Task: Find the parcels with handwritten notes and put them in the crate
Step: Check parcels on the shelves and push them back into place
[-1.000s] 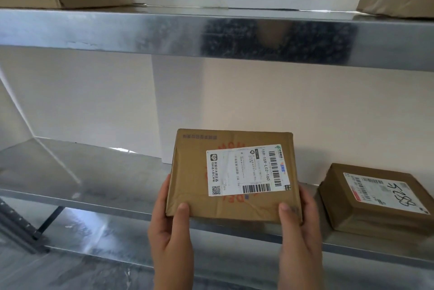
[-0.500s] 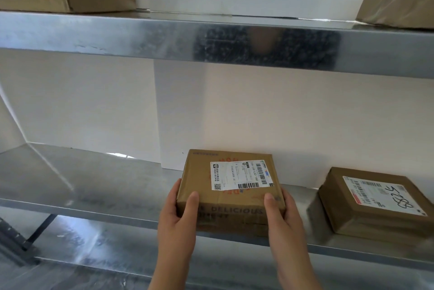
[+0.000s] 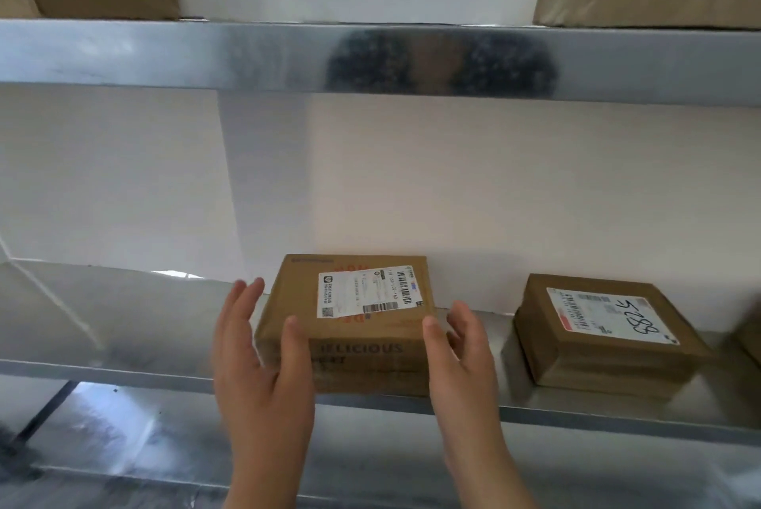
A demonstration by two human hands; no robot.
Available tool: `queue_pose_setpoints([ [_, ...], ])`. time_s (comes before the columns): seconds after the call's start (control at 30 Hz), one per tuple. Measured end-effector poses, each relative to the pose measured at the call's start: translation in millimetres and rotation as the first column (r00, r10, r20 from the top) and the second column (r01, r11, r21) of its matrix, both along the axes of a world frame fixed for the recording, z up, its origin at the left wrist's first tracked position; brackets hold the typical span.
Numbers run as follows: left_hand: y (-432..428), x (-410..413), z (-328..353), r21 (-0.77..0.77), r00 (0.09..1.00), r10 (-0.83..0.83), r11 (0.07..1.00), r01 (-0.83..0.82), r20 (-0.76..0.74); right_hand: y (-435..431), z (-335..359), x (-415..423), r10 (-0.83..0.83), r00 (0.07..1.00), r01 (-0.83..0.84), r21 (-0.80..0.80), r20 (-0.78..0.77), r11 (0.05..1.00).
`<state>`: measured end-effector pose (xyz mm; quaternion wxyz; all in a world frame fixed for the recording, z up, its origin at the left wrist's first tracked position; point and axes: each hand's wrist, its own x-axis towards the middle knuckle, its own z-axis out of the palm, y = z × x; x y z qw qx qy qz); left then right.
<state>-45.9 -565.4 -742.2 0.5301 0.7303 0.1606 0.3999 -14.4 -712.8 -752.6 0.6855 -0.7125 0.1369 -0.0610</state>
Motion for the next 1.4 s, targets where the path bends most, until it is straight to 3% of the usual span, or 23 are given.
queue_pose_setpoints([
  [0.13,-69,1,12,-0.223,0.951,-0.172,0.947,0.232,0.259,-58,17,-8,0.018,0.985,-0.024,0.031,0.172,0.999],
  [0.2,-110,4,15,-0.302,0.922,-0.251,0.891,0.34,0.296,-94,21,-14,-0.002,0.974,-0.008,0.043,0.225,0.999],
  [0.33,-181,10,10,-0.402,0.88,-0.438,0.784,0.474,0.183,-164,19,-16,-0.075,0.968,0.071,0.026,0.238,0.997],
  [0.47,-227,19,0,-0.47,0.827,-0.563,0.734,0.49,-0.017,-227,8,-14,-0.135,0.961,0.152,-0.054,0.244,0.987],
  [0.6,-253,28,-3,-0.482,0.799,-0.578,0.754,0.446,-0.164,-263,-6,-10,-0.155,0.974,0.178,-0.138,0.165,0.974],
  [0.7,-271,33,-5,-0.494,0.778,-0.577,0.766,0.412,-0.246,-278,-10,-6,-0.099,0.993,0.108,-0.151,0.062,0.983],
  [0.83,-285,40,-12,-0.494,0.782,-0.545,0.792,0.359,-0.304,-289,-18,1,-0.021,1.0,0.02,-0.031,-0.017,0.999],
  [1.03,-288,42,-19,-0.521,0.822,-0.513,0.786,0.333,-0.249,-292,-20,7,-0.025,0.999,0.022,0.084,0.029,0.996],
  [1.4,-291,26,-34,-0.468,0.935,-0.328,0.811,0.351,0.134,-281,-23,-4,-0.233,0.936,0.173,0.23,0.266,0.958],
])
